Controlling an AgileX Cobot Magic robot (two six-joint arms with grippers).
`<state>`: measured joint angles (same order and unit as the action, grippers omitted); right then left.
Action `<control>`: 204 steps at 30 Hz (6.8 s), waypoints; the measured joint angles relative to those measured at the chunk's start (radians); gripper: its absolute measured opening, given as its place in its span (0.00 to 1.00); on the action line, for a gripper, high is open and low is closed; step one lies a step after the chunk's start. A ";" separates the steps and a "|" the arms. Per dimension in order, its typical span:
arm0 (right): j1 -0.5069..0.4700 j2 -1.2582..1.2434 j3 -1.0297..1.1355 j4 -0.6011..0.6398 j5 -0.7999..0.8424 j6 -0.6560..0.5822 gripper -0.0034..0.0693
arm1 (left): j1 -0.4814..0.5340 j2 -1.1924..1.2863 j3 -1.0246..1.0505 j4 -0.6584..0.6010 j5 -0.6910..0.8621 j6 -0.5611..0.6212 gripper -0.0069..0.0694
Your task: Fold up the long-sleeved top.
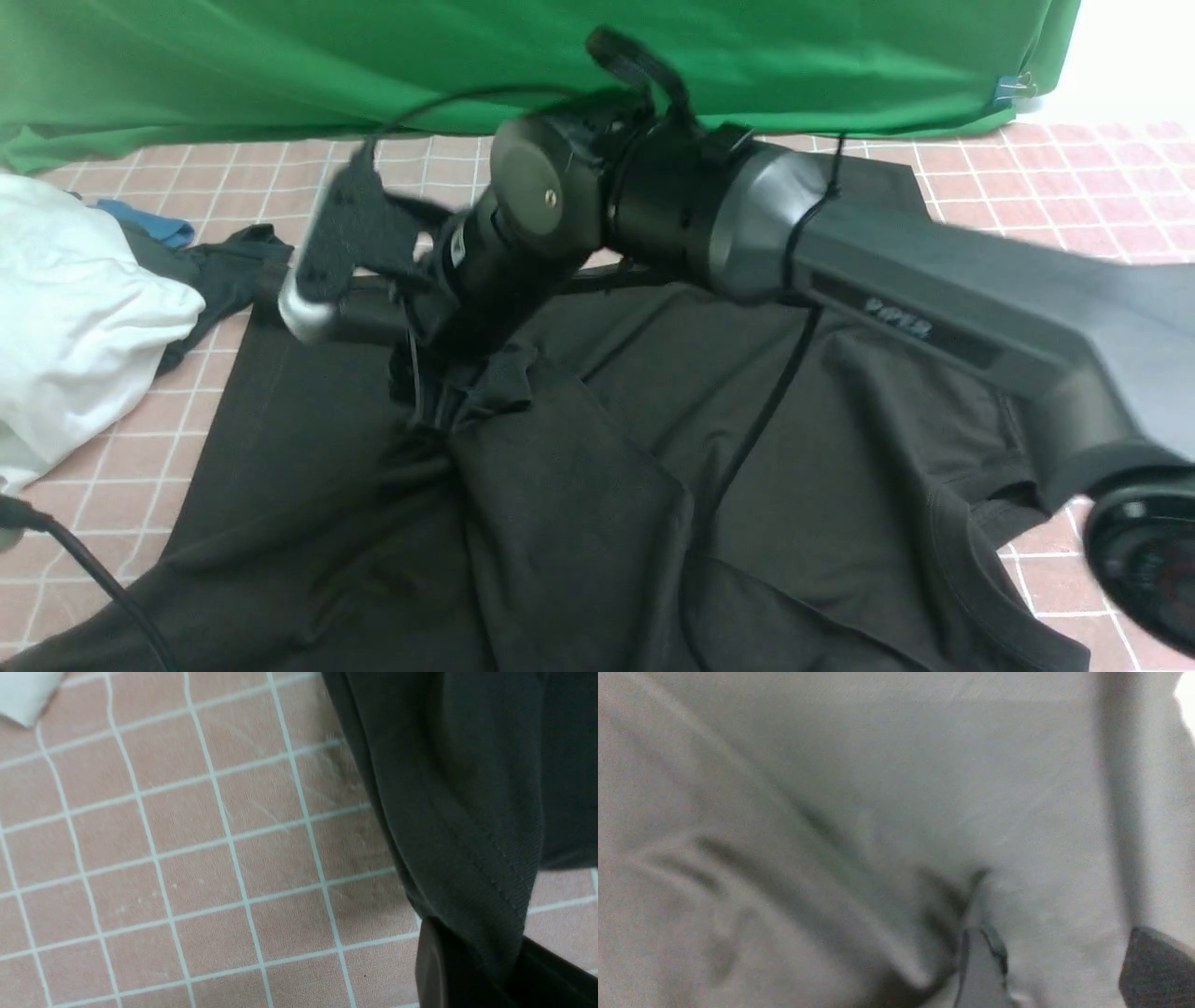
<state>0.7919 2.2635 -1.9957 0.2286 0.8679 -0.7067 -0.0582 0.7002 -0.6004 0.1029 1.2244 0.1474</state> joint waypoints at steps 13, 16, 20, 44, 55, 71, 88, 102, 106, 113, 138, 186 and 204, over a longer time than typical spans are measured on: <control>0.000 0.081 0.006 -0.031 -0.077 -0.022 0.59 | 0.000 0.000 0.001 0.003 -0.002 -0.001 0.14; -0.001 0.089 0.006 -0.080 -0.133 -0.022 0.53 | 0.000 0.000 0.001 0.003 -0.002 -0.001 0.14; -0.001 0.111 0.006 -0.127 -0.178 -0.024 0.33 | 0.000 0.000 0.001 0.003 -0.002 -0.001 0.14; 0.001 0.072 -0.003 -0.134 -0.397 0.123 0.88 | 0.000 0.000 0.001 0.000 -0.003 -0.002 0.14; 0.096 -0.138 0.172 -0.115 0.314 0.502 0.66 | 0.000 0.000 0.001 0.000 -0.004 -0.002 0.14; 0.218 -0.112 0.395 -0.210 0.044 0.612 0.73 | 0.000 0.000 0.001 -0.030 -0.032 -0.001 0.14; 0.229 -0.127 0.395 -0.238 0.094 0.614 0.12 | 0.000 -0.014 0.001 -0.031 -0.021 -0.001 0.14; 0.289 -0.208 0.395 -0.118 0.166 0.570 0.13 | 0.000 -0.071 0.001 -0.027 -0.006 -0.001 0.14; 0.289 -0.208 0.395 -0.115 0.182 0.581 0.30 | 0.000 -0.071 0.001 -0.027 -0.005 -0.001 0.14; 0.290 -0.238 0.396 -0.132 0.274 0.586 0.89 | 0.000 -0.071 0.001 -0.026 -0.005 -0.001 0.14; 0.064 -0.622 1.224 -0.380 0.062 0.615 0.77 | 0.000 -0.071 0.001 -0.034 -0.006 -0.001 0.14; -0.032 -0.908 1.441 -0.238 0.328 0.738 0.30 | 0.000 -0.071 -0.064 -0.103 -0.003 0.003 0.14; -0.434 -0.735 0.881 -0.321 -0.091 0.856 0.64 | 0.000 -0.071 -0.021 -0.103 -0.001 0.022 0.14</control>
<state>0.3577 1.5287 -1.1150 -0.0927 0.7768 0.1488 -0.0582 0.6293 -0.6215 0.0000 1.2238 0.1696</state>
